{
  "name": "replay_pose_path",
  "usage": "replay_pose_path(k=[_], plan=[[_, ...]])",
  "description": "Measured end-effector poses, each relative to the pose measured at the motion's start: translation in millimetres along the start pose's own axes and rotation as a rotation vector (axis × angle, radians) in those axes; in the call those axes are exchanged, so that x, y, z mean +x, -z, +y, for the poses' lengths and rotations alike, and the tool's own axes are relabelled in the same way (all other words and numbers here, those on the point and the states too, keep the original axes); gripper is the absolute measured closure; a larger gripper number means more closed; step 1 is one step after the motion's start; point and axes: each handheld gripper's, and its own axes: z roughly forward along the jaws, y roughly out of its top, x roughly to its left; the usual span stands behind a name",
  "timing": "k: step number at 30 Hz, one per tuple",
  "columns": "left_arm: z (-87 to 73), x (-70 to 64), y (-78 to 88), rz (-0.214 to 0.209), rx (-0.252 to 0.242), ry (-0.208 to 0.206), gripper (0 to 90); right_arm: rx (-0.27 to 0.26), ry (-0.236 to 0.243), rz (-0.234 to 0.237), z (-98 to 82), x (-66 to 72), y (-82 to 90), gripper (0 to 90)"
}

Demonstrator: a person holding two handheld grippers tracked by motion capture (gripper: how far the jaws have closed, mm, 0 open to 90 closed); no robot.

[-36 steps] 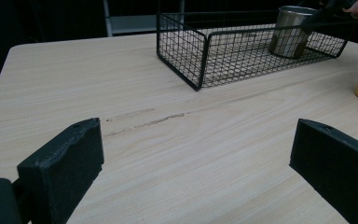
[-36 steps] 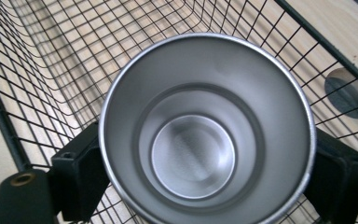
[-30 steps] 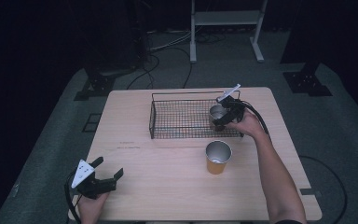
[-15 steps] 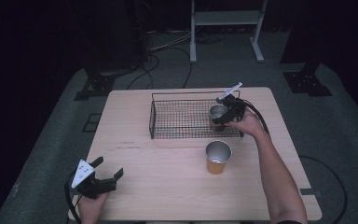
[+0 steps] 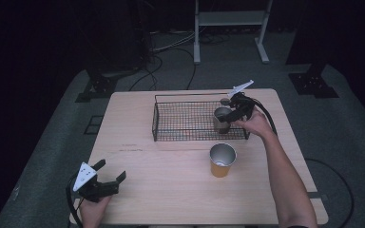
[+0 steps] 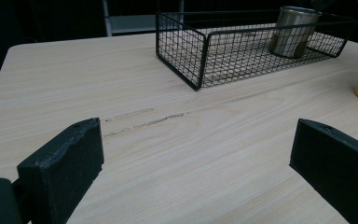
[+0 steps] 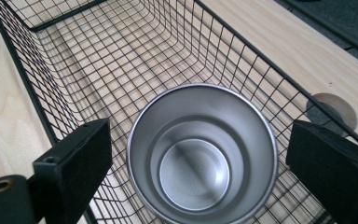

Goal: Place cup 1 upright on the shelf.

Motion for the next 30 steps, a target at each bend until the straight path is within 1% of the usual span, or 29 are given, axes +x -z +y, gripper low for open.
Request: replay_pose_path(k=[2,3,4,5,6,7,11,12,13,14,15,16,17,18,20,22,24,25,26,27,28,30], plan=[[0.0,0.1,0.1,0.0,0.001,-0.001,1.7,-0.003,-0.002,0.0,0.4,-0.1,1.9,6.2],[-0.1,0.0,0.0,0.0,0.001,0.0,1.7,-0.014,0.0,-0.006,0.9,0.1,6.3,6.3],[-0.1,0.0,0.0,0.0,0.001,0.0,1.7,-0.014,0.0,-0.006,0.9,0.1,6.3,6.3],[-0.2,-0.1,-0.2,0.0,-0.001,0.0,1.7,-0.024,0.005,-0.007,1.7,0.7,11.4,6.2],[-0.2,-0.1,-0.2,0.0,-0.001,0.0,1.7,-0.024,0.005,-0.007,1.7,0.7,11.4,6.2],[-0.1,-0.2,-0.3,0.0,-0.001,-0.001,1.7,-0.041,0.005,-0.009,2.8,1.1,16.8,6.3],[-0.1,-0.3,0.0,0.0,0.0,-0.001,1.7,-0.067,0.006,-0.014,4.4,2.6,27.4,6.3],[-0.1,-0.2,0.2,0.0,0.0,-0.001,1.7,-0.067,0.006,-0.014,4.4,2.6,27.4,6.3],[-0.2,-0.2,0.5,0.001,0.0,0.002,1.7,-0.085,0.009,-0.014,5.2,3.7,33.2,6.6],[-0.2,-0.2,0.5,0.001,0.0,0.002,1.7,-0.085,0.009,-0.014,5.2,3.7,33.2,6.6],[-0.2,0.0,0.5,0.001,0.002,0.001,1.7,-0.093,0.004,-0.014,5.3,4.9,36.7,6.7],[-0.2,0.0,0.4,0.002,0.002,0.0,1.7,-0.109,0.01,-0.013,5.0,5.2,39.7,7.3],[-0.1,-0.3,0.1,0.001,-0.002,0.001,1.7,-0.129,0.009,-0.014,3.3,7.5,45.8,13.9],[-0.1,-0.3,0.1,0.001,-0.002,0.001,1.7,-0.129,0.009,-0.014,3.3,7.5,45.8,13.9],[0.1,-0.7,-0.2,0.001,-0.001,-0.001,1.7,-0.135,0.012,-0.018,-1.6,11.0,53.7,13.4],[0.1,-1.0,-0.5,0.0,0.0,-0.002,1.7,-0.148,0.015,-0.008,-5.9,12.6,58.9,13.4],[0.2,-1.2,-0.6,0.0,-0.001,-0.002,1.7,-0.152,0.014,-0.01,-7.9,13.6,61.7,13.4],[0.2,-1.4,-0.7,0.0,0.0,-0.003,1.7,-0.169,0.008,-0.009,-12.1,15.5,68.0,13.4],[0.2,-1.4,-0.7,0.0,0.0,-0.003,1.7,-0.169,0.008,-0.009,-12.1,15.5,68.0,13.4],[0.2,-1.4,-0.8,0.0,0.0,-0.003,1.7,-0.185,-0.002,0.002,-16.7,16.9,74.0,13.4],[0.5,-1.6,-1.2,-0.002,-0.003,0.003,1.7,-0.185,-0.006,0.018,-18.5,17.4,76.5,13.5],[0.8,-1.8,-1.5,-0.002,-0.004,0.003,1.7,-0.184,0.007,0.017,-20.8,21.1,81.7,13.6]])
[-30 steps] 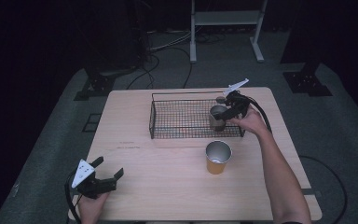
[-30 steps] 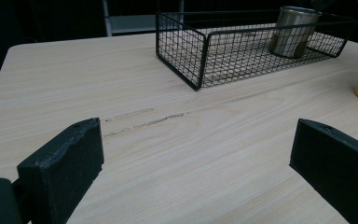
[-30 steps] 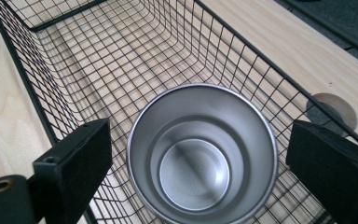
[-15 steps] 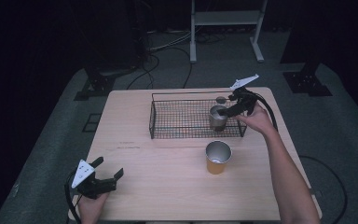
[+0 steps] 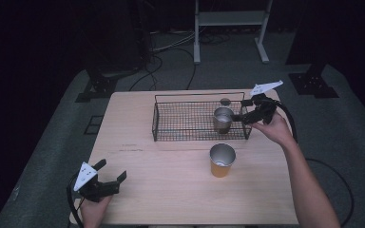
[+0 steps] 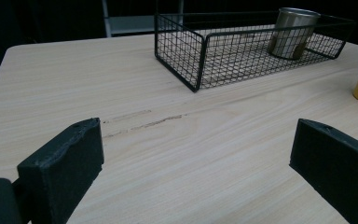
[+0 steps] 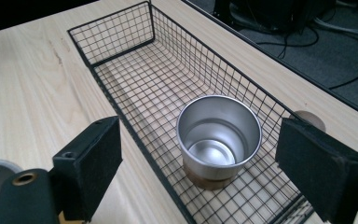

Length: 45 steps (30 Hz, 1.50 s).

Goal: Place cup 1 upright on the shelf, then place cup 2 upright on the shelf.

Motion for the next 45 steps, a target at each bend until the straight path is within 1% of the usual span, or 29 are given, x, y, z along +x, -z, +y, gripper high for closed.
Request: replay_pose_path(k=[1,2,3,4,6,7,8,10,12,13,14,15,16,19,21,23,25,26,27,28,29,30,31,32,33,36,37,40,45], plan=[[0.3,-0.8,-0.6,0.0,-0.002,0.0,1.7,-0.018,0.005,-0.002,-1.1,2.7,3.3,13.9],[0.3,-0.8,-0.6,0.0,-0.002,0.0,1.7,-0.018,0.005,-0.002,-1.1,2.7,3.3,13.9],[0.4,-1.3,-1.0,-0.001,0.0,-0.004,1.7,-0.027,0.011,-0.001,-3.1,7.0,9.3,13.9],[0.4,-1.3,-1.0,-0.001,0.0,-0.004,1.7,-0.027,0.011,-0.001,-3.1,7.0,9.3,13.9],[0.3,-1.5,-1.0,-0.001,0.002,-0.006,1.7,-0.03,0.004,0.02,-6.2,9.5,14.9,13.9],[0.2,-1.4,-0.6,0.0,0.001,-0.007,1.7,-0.048,0.014,0.006,-10.4,14.0,21.8,13.9],[0.2,-1.4,-0.6,0.0,0.001,-0.007,1.7,-0.048,0.014,0.006,-10.4,14.0,21.8,13.9],[0.1,-1.1,-0.5,0.0,0.002,-0.006,1.7,-0.043,0.009,0.02,-16.3,18.2,32.1,13.7],[0.0,-0.9,-0.4,0.001,0.002,-0.006,1.7,-0.059,0.023,-0.003,-21.5,23.5,40.8,13.3],[0.0,-0.9,-0.5,0.001,0.001,-0.005,1.7,-0.058,0.022,0.002,-24.0,24.6,45.0,13.5],[0.1,-1.0,-0.6,0.0,0.001,-0.005,1.7,-0.056,0.01,0.015,-26.2,25.4,48.6,13.5],[0.1,-1.0,-0.6,0.0,0.001,-0.005,1.7,-0.056,0.01,0.015,-26.2,25.4,48.6,13.5],[0.1,-1.3,-0.8,0.0,0.003,-0.006,1.7,-0.076,0.023,-0.002,-33.0,29.9,57.4,13.4],[0.0,-1.8,-0.9,0.0,0.006,-0.007,1.7,-0.101,0.015,0.006,-44.7,35.6,68.6,13.6],[0.0,-2.0,-1.2,-0.001,0.005,-0.006,1.7,-0.099,0.013,0.01,-48.8,37.6,71.5,13.5],[0.0,-2.1,-1.3,-0.001,0.005,-0.007,1.7,-0.116,0.009,0.015,-62.5,46.0,79.3,13.5],[0.0,-2.2,-1.1,0.0,0.006,-0.006,1.7,-0.128,0.012,0.025,-71.4,52.9,83.2,13.6],[0.0,-2.2,-1.1,0.0,0.006,-0.006,1.7,-0.128,0.012,0.025,-71.4,52.9,83.2,13.6],[0.0,-2.2,-1.4,0.0,0.003,-0.006,1.7,-0.134,0.019,0.035,-79.9,61.2,85.5,14.0],[0.0,-2.2,-1.4,0.0,0.003,-0.006,1.7,-0.134,0.019,0.035,-79.9,61.2,85.5,14.0],[0.1,-2.5,-1.8,0.001,0.003,-0.004,1.7,-0.137,0.021,0.043,-87.7,68.4,86.8,13.9],[0.0,-2.4,-1.7,0.001,0.005,-0.006,1.7,-0.135,0.022,0.041,-91.6,71.8,87.8,14.0],[0.0,-2.4,-1.7,0.001,0.005,-0.006,1.7,-0.135,0.022,0.041,-91.6,71.8,87.8,14.0],[0.1,-2.4,-1.5,0.001,0.009,-0.007,1.7,-0.145,0.02,0.047,-95.6,75.1,88.3,14.0],[0.5,-2.4,-1.3,-0.001,0.009,-0.007,1.7,-0.144,0.016,0.058,-103.2,82.6,87.4,13.9],[0.9,-2.6,-0.7,0.001,0.002,-0.013,1.7,-0.134,0.036,0.066,-112.3,95.8,83.4,13.6],[0.9,-2.6,-0.7,0.001,0.002,-0.013,1.7,-0.135,0.034,0.071,-115.1,99.6,81.7,13.6],[-0.6,-1.5,-0.8,-0.002,0.005,-0.006,1.7,-0.128,0.033,0.087,-122.4,108.9,74.7,13.5],[-0.1,0.5,0.0,0.001,0.0,-0.001,1.7,-0.123,0.043,0.092,-128.0,119.3,67.3,13.4]])
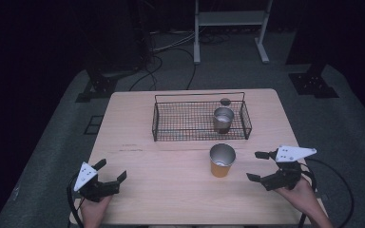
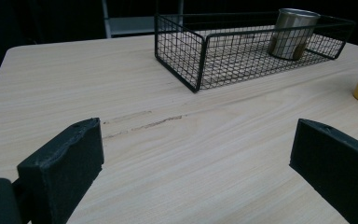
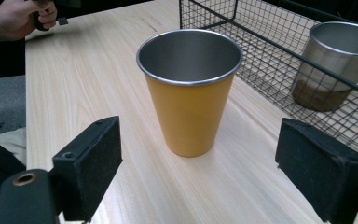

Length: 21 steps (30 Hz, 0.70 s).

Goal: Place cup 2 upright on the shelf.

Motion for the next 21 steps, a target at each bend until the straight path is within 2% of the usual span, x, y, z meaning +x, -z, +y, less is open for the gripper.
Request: replay_pose_path(k=[11,21], plan=[[0.8,-1.2,-0.3,-0.002,-0.004,-0.002,1.7,-0.004,0.008,0.013,-3.2,14.5,-11.7,13.2],[1.3,-1.8,-0.7,-0.001,-0.002,-0.003,1.7,-0.017,0.015,0.013,-2.5,15.2,-23.7,13.2]])
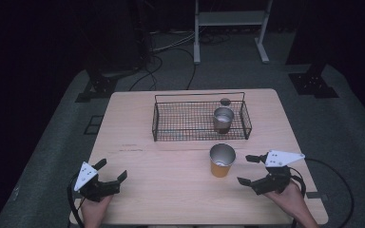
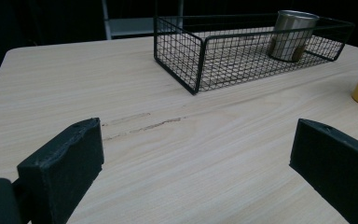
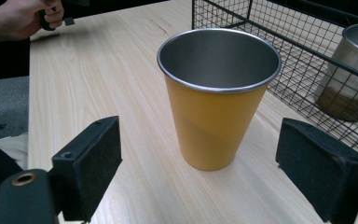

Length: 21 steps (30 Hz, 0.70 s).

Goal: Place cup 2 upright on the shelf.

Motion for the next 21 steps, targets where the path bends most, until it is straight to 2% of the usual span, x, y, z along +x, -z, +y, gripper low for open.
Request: replay_pose_path(k=[8,12,21], plan=[[-0.7,1.2,1.1,-0.001,0.0,0.003,1.7,0.009,-0.019,-0.009,-1.0,-4.1,-16.7,13.2],[-1.1,2.2,1.7,-0.002,0.003,0.005,1.7,-0.001,-0.05,-0.005,-1.1,-7.7,-20.6,13.0],[-0.7,1.6,2.2,-0.001,0.002,0.001,1.7,0.0,-0.061,-0.008,-0.6,-11.8,-29.3,12.8]])
